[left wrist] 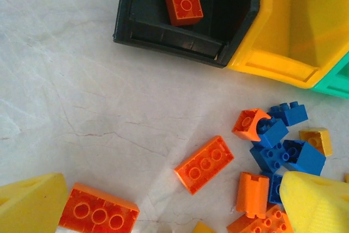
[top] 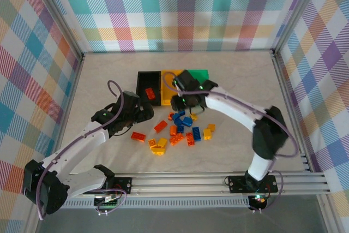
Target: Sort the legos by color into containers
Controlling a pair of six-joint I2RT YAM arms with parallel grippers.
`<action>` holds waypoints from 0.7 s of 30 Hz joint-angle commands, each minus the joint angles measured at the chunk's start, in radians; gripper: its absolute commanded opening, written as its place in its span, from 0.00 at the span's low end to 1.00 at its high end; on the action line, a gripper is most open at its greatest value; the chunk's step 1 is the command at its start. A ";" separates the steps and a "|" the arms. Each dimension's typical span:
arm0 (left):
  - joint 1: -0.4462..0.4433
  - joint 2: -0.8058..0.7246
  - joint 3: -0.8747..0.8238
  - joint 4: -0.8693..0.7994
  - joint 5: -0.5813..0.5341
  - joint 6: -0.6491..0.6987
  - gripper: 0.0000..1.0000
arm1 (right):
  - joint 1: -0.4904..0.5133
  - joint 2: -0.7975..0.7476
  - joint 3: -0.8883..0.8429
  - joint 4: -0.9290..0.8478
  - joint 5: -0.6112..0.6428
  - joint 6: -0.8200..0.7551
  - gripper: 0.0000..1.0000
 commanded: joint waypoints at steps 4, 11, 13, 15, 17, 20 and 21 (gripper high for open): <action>0.010 -0.081 -0.041 -0.095 -0.031 -0.037 1.00 | -0.080 0.321 0.368 -0.065 0.052 -0.038 0.35; 0.023 -0.102 -0.066 -0.154 -0.051 -0.052 1.00 | -0.107 0.524 0.635 -0.176 0.069 -0.033 0.62; 0.028 -0.101 -0.073 -0.154 -0.042 -0.056 1.00 | -0.107 0.521 0.661 -0.182 0.062 -0.032 0.72; 0.031 -0.099 -0.080 -0.144 -0.024 -0.066 1.00 | -0.103 0.489 0.659 -0.173 0.055 -0.032 0.76; 0.032 -0.090 -0.088 -0.136 -0.002 -0.087 1.00 | -0.099 0.441 0.631 -0.164 0.056 -0.032 0.77; 0.032 -0.071 -0.121 -0.100 0.054 -0.158 1.00 | -0.082 0.337 0.498 -0.097 0.066 -0.035 0.78; 0.032 -0.063 -0.141 -0.076 0.078 -0.193 1.00 | -0.077 0.297 0.449 -0.071 0.064 -0.031 0.78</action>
